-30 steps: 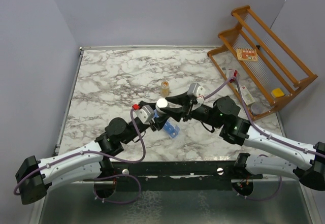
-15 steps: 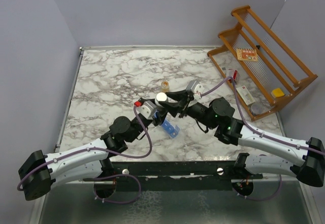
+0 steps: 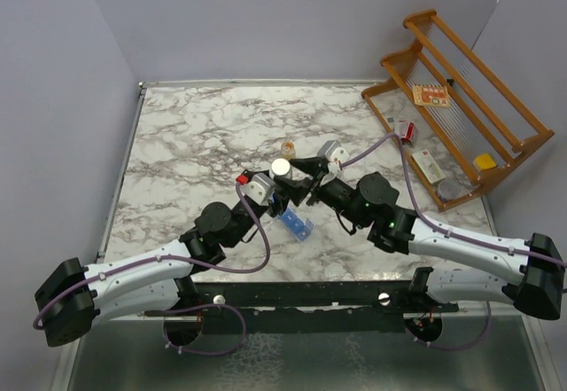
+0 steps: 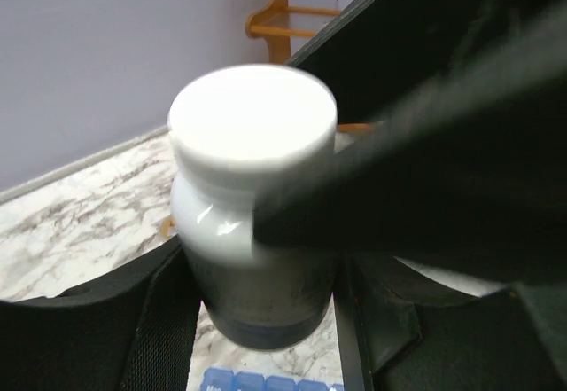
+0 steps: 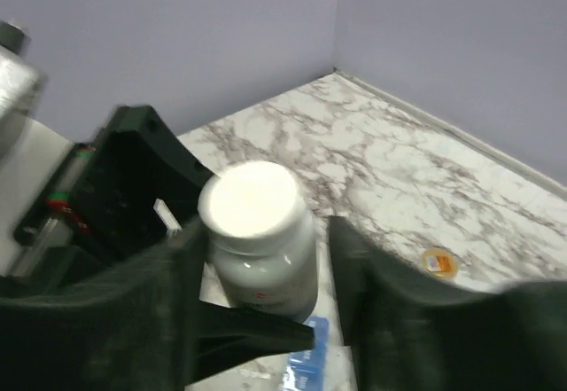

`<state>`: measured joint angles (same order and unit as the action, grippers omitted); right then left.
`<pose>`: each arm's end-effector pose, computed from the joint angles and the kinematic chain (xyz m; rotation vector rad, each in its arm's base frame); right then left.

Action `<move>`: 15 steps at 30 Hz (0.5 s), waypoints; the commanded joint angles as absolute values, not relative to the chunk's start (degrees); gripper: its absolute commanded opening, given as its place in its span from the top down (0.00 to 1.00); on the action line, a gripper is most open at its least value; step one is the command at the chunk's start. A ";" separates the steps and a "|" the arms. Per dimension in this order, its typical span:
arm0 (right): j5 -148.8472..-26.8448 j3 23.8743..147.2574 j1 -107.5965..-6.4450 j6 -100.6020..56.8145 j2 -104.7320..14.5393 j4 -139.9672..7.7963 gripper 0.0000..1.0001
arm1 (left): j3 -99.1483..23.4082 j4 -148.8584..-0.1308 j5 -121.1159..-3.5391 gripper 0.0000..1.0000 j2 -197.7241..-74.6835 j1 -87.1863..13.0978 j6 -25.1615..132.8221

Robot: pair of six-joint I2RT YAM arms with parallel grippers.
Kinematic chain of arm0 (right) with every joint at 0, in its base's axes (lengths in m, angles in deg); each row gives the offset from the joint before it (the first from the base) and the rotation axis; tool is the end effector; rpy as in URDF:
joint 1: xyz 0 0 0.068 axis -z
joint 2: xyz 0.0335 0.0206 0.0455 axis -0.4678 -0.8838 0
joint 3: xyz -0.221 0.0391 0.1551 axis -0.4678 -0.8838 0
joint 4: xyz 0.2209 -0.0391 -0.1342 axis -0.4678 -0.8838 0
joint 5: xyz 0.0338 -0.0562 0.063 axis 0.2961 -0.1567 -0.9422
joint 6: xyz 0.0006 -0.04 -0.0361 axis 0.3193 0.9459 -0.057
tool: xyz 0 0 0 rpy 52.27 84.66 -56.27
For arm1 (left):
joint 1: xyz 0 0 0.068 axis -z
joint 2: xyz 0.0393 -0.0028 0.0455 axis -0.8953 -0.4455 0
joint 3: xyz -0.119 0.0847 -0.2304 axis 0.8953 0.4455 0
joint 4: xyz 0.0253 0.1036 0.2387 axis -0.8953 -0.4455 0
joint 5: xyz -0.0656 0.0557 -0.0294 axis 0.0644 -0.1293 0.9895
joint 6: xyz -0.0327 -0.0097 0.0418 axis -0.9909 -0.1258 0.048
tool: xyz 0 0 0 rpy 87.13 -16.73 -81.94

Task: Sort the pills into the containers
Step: Screw the lid of the pill bottle onto the pill bottle.

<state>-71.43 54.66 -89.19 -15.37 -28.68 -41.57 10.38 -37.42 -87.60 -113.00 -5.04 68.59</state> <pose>0.1329 0.2313 0.3327 -0.6739 1.3941 0.7452 0.1179 -0.1724 0.2793 0.4975 1.3248 -0.5984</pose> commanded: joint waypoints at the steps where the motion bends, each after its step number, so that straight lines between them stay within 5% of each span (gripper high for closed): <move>1: -65.70 52.63 -88.59 -13.17 -29.56 -53.72 0.26 | 6.23 -21.73 -83.18 1.00 -110.24 -4.04 68.89; 3: -66.16 52.97 -88.58 -13.13 -28.54 -53.75 0.09 | 6.75 -22.06 -82.72 1.00 -110.41 -4.04 68.21; 15: -70.25 57.82 -88.63 -13.19 -19.71 -60.01 0.08 | 9.78 -26.37 -83.61 1.00 -109.17 -4.04 66.41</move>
